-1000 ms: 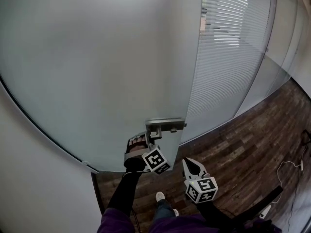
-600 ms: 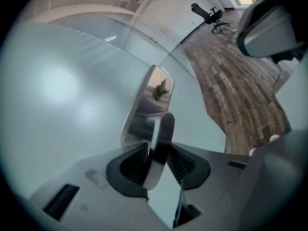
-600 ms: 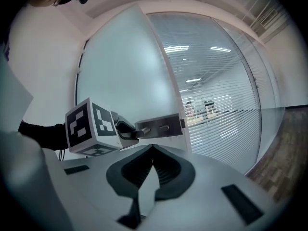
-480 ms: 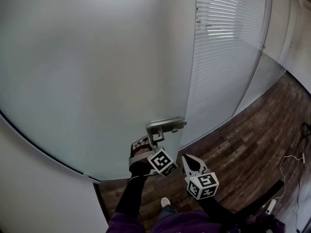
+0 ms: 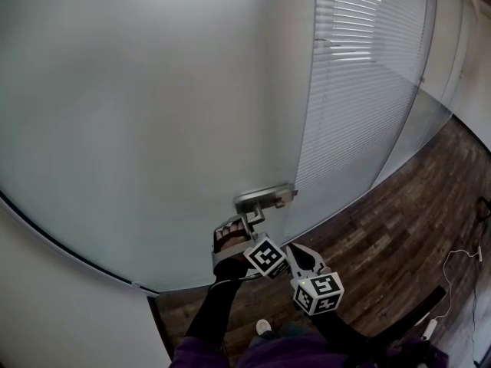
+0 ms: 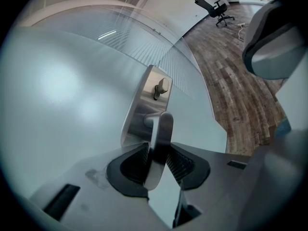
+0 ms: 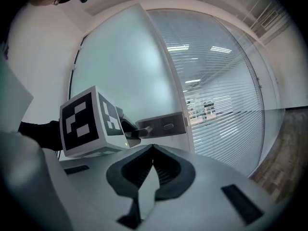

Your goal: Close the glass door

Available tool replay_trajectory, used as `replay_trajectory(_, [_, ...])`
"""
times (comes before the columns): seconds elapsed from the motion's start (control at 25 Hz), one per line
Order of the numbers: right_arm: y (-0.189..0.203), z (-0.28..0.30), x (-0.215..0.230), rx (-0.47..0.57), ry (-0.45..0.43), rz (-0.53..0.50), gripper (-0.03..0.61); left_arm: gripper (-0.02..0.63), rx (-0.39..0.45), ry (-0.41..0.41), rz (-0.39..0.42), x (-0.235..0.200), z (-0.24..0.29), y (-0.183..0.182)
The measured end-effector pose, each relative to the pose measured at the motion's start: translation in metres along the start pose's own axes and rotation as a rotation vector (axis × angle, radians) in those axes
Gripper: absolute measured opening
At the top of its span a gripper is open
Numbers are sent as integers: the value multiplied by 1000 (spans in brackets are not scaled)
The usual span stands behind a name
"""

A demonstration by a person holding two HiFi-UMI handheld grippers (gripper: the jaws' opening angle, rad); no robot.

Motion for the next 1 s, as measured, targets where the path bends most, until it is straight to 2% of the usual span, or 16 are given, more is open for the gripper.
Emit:
replay_trajectory(0.16, [7, 9, 4, -12, 1, 0, -3, 112, -2, -4, -25, 0, 12, 0])
replay_trajectory(0.36, [-5, 27, 15, -29, -26, -7, -3, 112, -23, 4, -43, -14, 25, -5])
replay_trajectory(0.56, [-22, 46, 37, -43, -76, -46, -3, 114, -42, -11, -85, -20, 35, -11])
replay_trajectory(0.84, [-54, 76, 55, -57, -151, -84, -3, 114, -61, 52, -141, -33, 46, -21])
replay_trajectory(1.0, [-60, 88, 56, -65, -192, -97, -3, 114, -81, 48, -160, -39, 51, -20])
Point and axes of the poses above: the fingertips, and each gripper's own axes: z forward along the fingers, x to its right, y out of its underside, the point moved 7 cm from there along -z, backward along the fingers, and after that the axes turned 6 degrees about -x, right-handed, at the moved point
